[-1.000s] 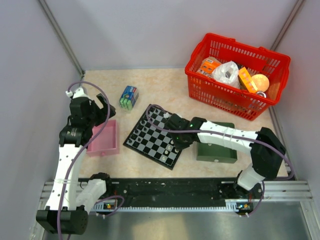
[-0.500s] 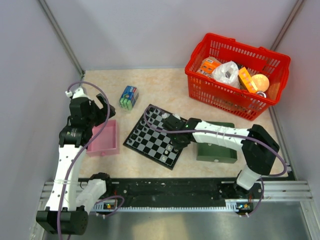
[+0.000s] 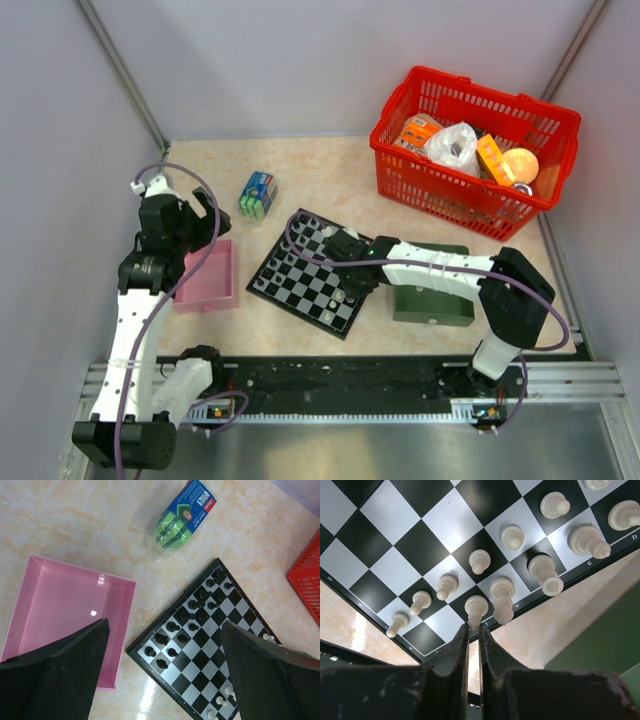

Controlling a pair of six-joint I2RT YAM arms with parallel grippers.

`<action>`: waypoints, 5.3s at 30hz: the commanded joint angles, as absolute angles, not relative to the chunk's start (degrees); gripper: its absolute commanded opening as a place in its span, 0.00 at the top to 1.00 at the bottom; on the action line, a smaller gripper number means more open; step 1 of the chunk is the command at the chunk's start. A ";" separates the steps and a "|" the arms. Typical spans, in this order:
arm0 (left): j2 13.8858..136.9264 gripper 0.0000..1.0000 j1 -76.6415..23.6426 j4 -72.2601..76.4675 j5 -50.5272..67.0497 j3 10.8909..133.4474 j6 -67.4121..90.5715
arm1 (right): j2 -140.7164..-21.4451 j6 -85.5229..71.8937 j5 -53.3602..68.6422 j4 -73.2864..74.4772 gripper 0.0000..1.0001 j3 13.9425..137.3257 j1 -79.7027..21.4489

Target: Set up the chess pieces on the board

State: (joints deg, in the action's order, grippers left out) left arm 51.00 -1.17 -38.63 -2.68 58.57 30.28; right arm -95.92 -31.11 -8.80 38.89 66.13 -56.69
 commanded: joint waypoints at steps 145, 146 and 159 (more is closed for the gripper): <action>51.77 0.01 -0.88 -36.30 -1.93 58.71 30.85 | -75.15 -28.48 -11.95 32.61 0.79 40.96 -13.09; 51.85 0.01 -0.88 -36.30 -1.93 58.71 30.85 | -75.06 -28.48 -12.04 32.61 0.80 40.96 -13.10; 51.85 0.01 -0.88 -36.12 -1.67 58.62 30.94 | -72.95 -27.69 -10.11 33.66 0.94 42.27 -13.10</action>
State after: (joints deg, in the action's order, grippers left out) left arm 51.68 -1.17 -38.61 -2.33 58.43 30.35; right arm -75.16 -28.49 -10.76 33.87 40.84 -13.69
